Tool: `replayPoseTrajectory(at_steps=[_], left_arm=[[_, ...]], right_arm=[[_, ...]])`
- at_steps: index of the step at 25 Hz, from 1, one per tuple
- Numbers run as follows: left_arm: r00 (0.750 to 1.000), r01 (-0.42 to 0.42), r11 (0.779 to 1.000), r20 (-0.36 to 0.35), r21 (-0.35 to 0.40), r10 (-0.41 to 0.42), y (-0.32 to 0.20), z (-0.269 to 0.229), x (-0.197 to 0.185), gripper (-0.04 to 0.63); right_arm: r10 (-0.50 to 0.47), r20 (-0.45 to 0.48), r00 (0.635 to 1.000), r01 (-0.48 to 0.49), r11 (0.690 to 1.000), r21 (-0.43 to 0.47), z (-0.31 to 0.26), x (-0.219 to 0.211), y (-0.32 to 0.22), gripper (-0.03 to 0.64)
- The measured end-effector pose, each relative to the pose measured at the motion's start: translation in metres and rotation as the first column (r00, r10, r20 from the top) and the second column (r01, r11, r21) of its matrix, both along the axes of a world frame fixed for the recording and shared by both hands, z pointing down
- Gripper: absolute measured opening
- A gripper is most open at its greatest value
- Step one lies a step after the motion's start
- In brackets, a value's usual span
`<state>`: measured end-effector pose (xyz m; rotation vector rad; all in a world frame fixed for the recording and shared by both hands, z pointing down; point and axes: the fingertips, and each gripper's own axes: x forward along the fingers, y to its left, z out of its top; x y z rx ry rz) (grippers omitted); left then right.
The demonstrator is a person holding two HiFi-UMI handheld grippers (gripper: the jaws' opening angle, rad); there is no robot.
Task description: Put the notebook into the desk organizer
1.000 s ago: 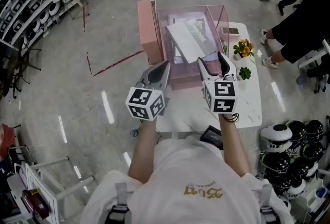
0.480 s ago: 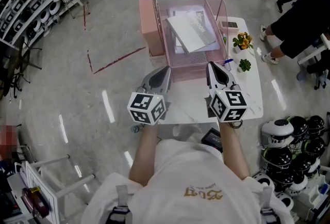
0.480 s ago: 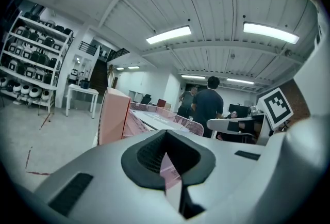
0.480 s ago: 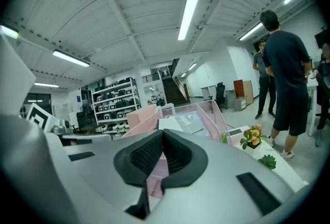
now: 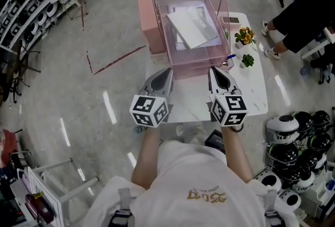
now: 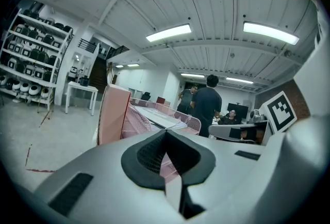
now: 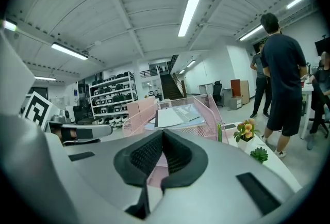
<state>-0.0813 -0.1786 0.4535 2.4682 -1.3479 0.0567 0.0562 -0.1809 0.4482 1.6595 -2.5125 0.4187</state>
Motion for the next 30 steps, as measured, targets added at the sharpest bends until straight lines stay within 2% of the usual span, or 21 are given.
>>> replayPoseTrajectory(at_steps=[5,13,30], left_arm=[[1.0,0.001,1.0,-0.005,-0.004,-0.001,-0.0004,0.0022,0.0001,0.015],[1.0,0.002,1.0,-0.006,-0.002,-0.002,-0.0025,0.0008,0.0003,0.015],[1.0,0.009,1.0,-0.007,0.007,-0.009,-0.0061,-0.0021,-0.0007,0.015]], right_arm=[[0.001,-0.028,1.0,-0.002,1.0,-0.021,0.0062,0.001,0.0023,0.012],[-0.003,-0.042,0.999,0.003,1.0,-0.005,0.0022,0.0014,0.0025,0.012],[-0.004,-0.038,0.999,0.004,1.0,0.001,-0.0005,0.0034,-0.0036,0.011]])
